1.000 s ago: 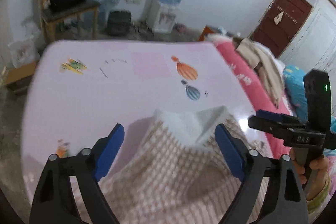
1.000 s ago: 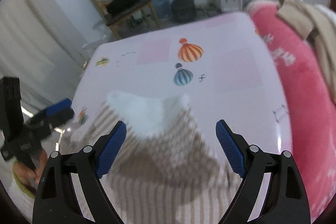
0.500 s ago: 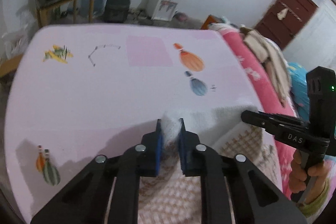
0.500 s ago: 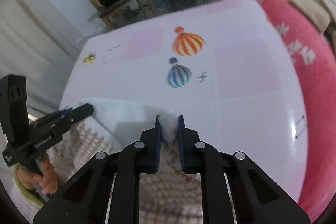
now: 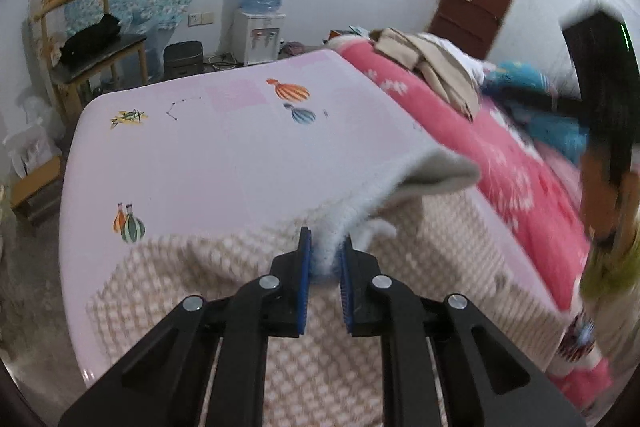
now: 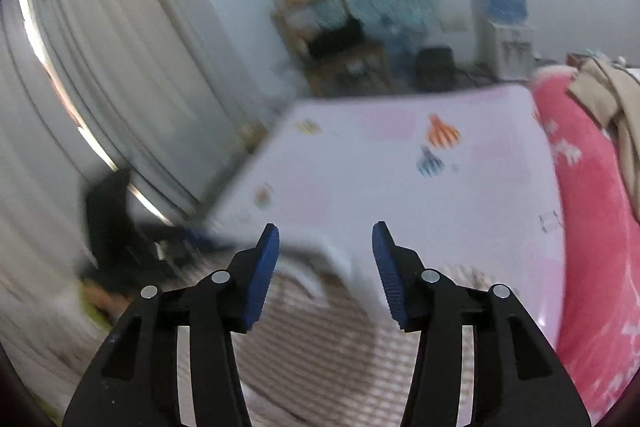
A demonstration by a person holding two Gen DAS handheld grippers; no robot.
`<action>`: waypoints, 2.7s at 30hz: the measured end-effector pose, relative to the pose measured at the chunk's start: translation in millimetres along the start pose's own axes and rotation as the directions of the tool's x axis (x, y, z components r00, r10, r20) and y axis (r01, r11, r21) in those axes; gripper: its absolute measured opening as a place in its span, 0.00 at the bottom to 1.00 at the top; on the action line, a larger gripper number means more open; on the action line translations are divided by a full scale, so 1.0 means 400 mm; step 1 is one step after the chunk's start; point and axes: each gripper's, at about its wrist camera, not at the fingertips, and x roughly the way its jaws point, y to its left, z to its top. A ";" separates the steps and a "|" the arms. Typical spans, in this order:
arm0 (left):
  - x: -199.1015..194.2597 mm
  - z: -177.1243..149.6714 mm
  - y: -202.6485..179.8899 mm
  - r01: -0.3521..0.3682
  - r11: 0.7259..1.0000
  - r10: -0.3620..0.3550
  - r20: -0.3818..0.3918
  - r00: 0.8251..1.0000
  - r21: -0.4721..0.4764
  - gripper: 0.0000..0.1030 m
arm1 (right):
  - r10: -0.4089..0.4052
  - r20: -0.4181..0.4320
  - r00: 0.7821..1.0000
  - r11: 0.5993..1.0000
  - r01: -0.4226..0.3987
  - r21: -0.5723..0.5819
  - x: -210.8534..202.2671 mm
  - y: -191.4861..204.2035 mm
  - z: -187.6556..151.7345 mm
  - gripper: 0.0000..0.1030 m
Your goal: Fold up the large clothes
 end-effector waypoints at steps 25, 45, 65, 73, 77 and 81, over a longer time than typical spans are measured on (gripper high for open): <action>0.176 -0.037 0.124 -0.090 0.976 0.063 -0.139 0.988 -0.200 0.18 | -0.384 -0.207 0.900 0.923 0.368 -0.116 0.271 -0.057 -0.149 0.30; 0.156 -0.109 -0.034 0.006 0.998 0.003 -0.140 0.990 0.063 0.29 | -0.348 -0.266 0.899 0.934 0.308 -0.181 0.313 -0.049 -0.208 0.40; -0.211 -0.276 0.013 -0.172 0.964 0.174 -0.008 0.985 -0.200 0.39 | -0.398 -0.251 0.882 0.917 0.379 -0.124 0.324 0.091 -0.302 0.46; -0.309 -0.491 0.074 -0.222 0.915 0.229 -0.020 0.973 -0.338 0.40 | -0.240 -0.248 0.939 0.971 0.227 -0.078 0.186 0.212 -0.465 0.64; -0.293 -0.543 0.093 -0.234 0.898 0.238 -0.036 0.971 -0.372 0.40 | -0.226 -0.262 0.938 0.972 0.198 -0.127 0.180 0.271 -0.555 0.66; -0.243 -0.539 0.120 -0.196 0.898 0.201 -0.029 0.979 -0.393 0.39 | -0.263 -0.221 0.939 0.961 0.234 -0.151 0.182 0.285 -0.578 0.68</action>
